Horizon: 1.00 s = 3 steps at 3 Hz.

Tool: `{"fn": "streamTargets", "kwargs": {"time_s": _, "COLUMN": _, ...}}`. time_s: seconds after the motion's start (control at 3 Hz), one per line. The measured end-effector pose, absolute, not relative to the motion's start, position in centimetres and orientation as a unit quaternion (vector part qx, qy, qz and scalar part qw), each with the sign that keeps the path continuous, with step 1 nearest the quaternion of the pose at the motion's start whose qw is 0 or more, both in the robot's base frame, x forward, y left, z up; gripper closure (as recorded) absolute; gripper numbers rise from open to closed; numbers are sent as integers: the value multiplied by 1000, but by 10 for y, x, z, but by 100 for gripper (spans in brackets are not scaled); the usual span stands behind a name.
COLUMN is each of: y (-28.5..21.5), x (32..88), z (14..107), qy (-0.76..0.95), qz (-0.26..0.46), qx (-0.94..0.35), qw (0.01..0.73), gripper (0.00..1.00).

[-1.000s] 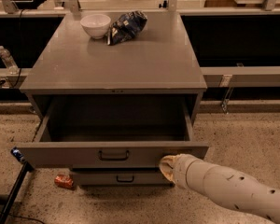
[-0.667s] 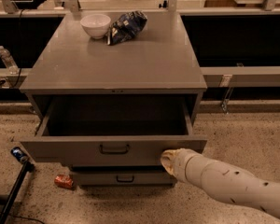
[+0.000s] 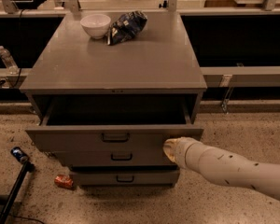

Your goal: Close top drawer

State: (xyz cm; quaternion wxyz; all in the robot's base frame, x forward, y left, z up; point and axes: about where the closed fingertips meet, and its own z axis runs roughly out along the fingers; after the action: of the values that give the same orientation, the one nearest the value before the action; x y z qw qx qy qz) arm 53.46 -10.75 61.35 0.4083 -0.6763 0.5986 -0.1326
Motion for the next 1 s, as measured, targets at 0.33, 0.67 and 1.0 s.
{"fn": "streamTargets", "kwargs": {"time_s": 0.33, "y": -112, "x": 549, "z": 614, "qy": 599, "qz": -136, "qx": -678, "qw": 404, "gripper": 100}}
{"fn": "streamTargets", "kwargs": {"time_s": 0.67, "y": -108, "x": 567, "z": 624, "qy": 585, "qz": -144, "qx": -689, "qw": 402, "gripper": 100}}
{"fn": "streamTargets", "kwargs": {"time_s": 1.0, "y": -108, "x": 584, "z": 619, "qy": 566, "qz": -153, "qx": -705, "qw": 400, "gripper": 100}}
